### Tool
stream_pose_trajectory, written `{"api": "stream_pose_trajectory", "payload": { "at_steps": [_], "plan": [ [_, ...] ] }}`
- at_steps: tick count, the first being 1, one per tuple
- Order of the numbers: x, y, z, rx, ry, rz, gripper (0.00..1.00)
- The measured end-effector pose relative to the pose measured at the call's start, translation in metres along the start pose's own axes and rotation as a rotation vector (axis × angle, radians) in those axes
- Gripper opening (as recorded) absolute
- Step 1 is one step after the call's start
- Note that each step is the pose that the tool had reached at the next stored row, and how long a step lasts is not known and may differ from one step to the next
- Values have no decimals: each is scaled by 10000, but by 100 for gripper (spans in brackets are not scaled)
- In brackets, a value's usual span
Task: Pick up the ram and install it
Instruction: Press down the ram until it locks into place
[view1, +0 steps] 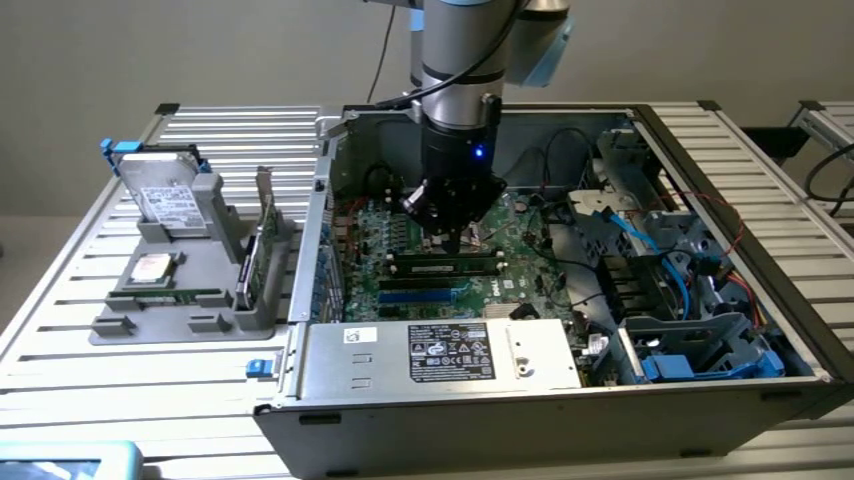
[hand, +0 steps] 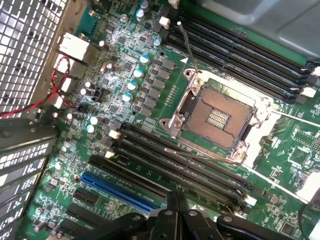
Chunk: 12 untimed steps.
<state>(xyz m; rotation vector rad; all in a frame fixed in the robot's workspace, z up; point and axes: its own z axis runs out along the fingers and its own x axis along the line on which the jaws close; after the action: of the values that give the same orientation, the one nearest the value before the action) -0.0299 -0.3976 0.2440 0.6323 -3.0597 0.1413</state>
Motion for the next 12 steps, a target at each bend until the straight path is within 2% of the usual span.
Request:
{"api": "stream_pose_trajectory", "payload": {
  "at_steps": [4, 12],
  "plan": [
    [0, 0, 0, 7, -10, 499, 11],
    [0, 0, -1, 6, 14, 1485, 11]
  ]
}}
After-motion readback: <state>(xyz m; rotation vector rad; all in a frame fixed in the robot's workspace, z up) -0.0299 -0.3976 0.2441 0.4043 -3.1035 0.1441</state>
